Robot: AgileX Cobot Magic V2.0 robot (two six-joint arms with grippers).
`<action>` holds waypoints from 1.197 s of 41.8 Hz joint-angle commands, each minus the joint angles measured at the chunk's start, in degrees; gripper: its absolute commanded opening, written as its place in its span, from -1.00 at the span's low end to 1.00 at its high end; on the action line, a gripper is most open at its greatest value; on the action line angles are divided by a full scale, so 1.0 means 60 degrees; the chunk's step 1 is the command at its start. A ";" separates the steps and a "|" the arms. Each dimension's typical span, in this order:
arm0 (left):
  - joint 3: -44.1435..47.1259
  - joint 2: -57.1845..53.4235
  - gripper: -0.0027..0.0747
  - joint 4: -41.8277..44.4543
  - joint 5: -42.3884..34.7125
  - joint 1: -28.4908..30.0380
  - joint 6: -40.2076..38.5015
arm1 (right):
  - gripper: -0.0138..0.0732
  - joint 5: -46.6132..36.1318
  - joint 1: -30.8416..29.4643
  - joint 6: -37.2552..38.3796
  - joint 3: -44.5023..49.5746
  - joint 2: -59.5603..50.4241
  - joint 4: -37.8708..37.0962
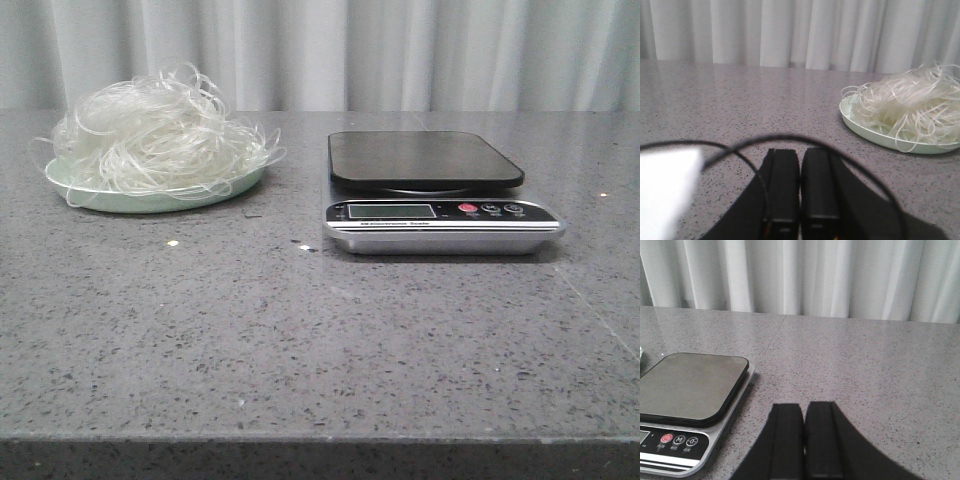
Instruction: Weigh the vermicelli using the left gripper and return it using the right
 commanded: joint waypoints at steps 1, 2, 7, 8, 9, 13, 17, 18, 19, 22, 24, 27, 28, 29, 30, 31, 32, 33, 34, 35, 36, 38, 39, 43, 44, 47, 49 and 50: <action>0.0085 -0.0190 -0.58 -0.0068 -0.0697 -0.0057 -0.0084 | -0.33 -0.0554 -0.0067 -0.0081 -0.0262 0.0065 0.0057; 0.0085 -0.0190 -0.58 -0.0068 -0.0697 -0.0057 -0.0084 | -0.33 -0.0554 -0.0067 -0.0081 -0.0262 0.0065 0.0057; 0.0085 -0.0190 -0.58 -0.0068 -0.0697 -0.0057 -0.0084 | -0.33 -0.0554 -0.0067 -0.0081 -0.0262 0.0065 0.0057; 0.0085 -0.0190 -0.58 -0.0068 -0.0697 -0.0057 -0.0084 | -0.33 -0.0554 -0.0067 -0.0081 -0.0262 0.0065 0.0057; 0.0085 -0.0190 -0.58 -0.0068 -0.0697 -0.0057 -0.0084 | -0.33 -0.0554 -0.0067 -0.0081 -0.0262 0.0065 0.0057; 0.0085 -0.0190 -0.58 -0.0068 -0.0697 -0.0057 -0.0084 | -0.33 -0.0554 -0.0067 -0.0081 -0.0262 0.0065 0.0057; 0.0085 -0.0190 -0.58 -0.0068 -0.0697 -0.0057 -0.0084 | -0.33 -0.0669 -0.0067 -0.0081 -0.0262 0.0060 0.0057; 0.0085 -0.0190 -0.58 -0.0068 -0.0697 -0.0057 -0.0084 | -0.33 -0.0627 -0.0067 -0.0081 -0.0262 0.0060 0.0057; 0.0085 -0.0190 -0.58 -0.0068 -0.0697 -0.0057 -0.0084 | -0.33 -0.0554 -0.0067 -0.0068 -0.0262 0.0060 0.0046; 0.0085 -0.0190 -0.58 -0.0068 -0.0697 -0.0057 -0.0084 | -0.33 -0.0367 -0.0067 -0.0010 -0.0262 0.0060 -0.0203; 0.0085 -0.0190 -0.58 -0.0068 -0.0697 -0.0057 -0.0084 | -0.33 -0.0158 -0.0067 0.0250 -0.0262 0.0060 -0.0688; 0.0085 -0.0190 -0.58 -0.0068 -0.0697 -0.0057 -0.0084 | -0.33 0.0037 -0.0067 0.1418 -0.0262 0.0049 -0.1629; 0.0085 -0.0190 -0.58 -0.0068 -0.0697 -0.0057 -0.0084 | -0.33 0.0064 -0.0067 0.1975 -0.0262 0.0036 -0.2075; 0.0085 -0.0190 -0.58 -0.0068 -0.0697 -0.0057 -0.0084 | -0.33 0.0064 -0.0067 0.2422 -0.0262 0.0010 -0.2440; 0.0085 -0.0190 -0.58 -0.0068 -0.0697 -0.0057 -0.0084 | -0.33 0.0064 -0.0067 0.2872 -0.0262 -0.0031 -0.2847; 0.0085 -0.0190 -0.58 -0.0068 -0.0697 -0.0057 -0.0084 | -0.33 0.0064 -0.0067 0.3486 -0.0262 -0.0071 -0.3414; 0.0085 -0.0190 -0.58 -0.0068 -0.0697 -0.0057 -0.0084 | -0.33 0.0051 -0.0067 0.3936 -0.0262 -0.0107 -0.3851; 0.0085 -0.0190 -0.58 -0.0068 -0.0697 -0.0057 -0.0084 | -0.33 0.0029 -0.0067 0.4521 -0.0262 -0.0170 -0.4442; 0.0085 -0.0190 -0.58 -0.0068 -0.0697 -0.0057 -0.0084 | -0.33 0.0019 -0.0067 0.4929 -0.0262 -0.0229 -0.5002; 0.0085 -0.0190 -0.58 -0.0068 -0.0697 -0.0057 -0.0084 | -0.33 0.0019 -0.0067 0.5309 -0.0262 -0.0289 -0.5391; 0.0085 -0.0190 -0.58 -0.0068 -0.0697 -0.0057 -0.0084 | -0.33 0.0019 -0.0067 0.5755 -0.0238 -0.0339 -0.5754; 0.0085 -0.0190 -0.58 -0.0068 -0.0697 -0.0057 -0.0084 | -0.33 -0.0060 -0.0067 0.6358 -0.0137 -0.0537 -0.6428; 0.0085 -0.0190 -0.58 -0.0068 -0.0697 -0.0057 -0.0084 | -0.33 -0.0109 -0.0067 0.6518 -0.0065 -0.0596 -0.6617; 0.0085 -0.0190 -0.58 -0.0068 -0.0697 -0.0057 -0.0084 | -0.33 -0.0288 -0.0078 0.6664 0.0337 -0.1110 -0.6740; 0.0085 -0.0190 -0.58 -0.0068 -0.0697 -0.0057 -0.0084 | -0.33 -0.0288 -0.0123 0.6664 0.0480 -0.1294 -0.6696; 0.0085 -0.0190 -0.58 -0.0068 -0.0697 -0.0057 -0.0084 | -0.33 -0.0300 -0.0332 0.6664 0.0845 -0.1819 -0.6540; 0.0085 -0.0190 -0.58 -0.0068 -0.0697 -0.0057 -0.0084 | -0.33 -0.0315 -0.0555 0.6664 0.1097 -0.2184 -0.6415; 0.0085 -0.0190 -0.58 -0.0068 -0.0697 -0.0057 -0.0084 | -0.33 -0.0328 -0.0698 0.6664 0.1244 -0.2336 -0.6337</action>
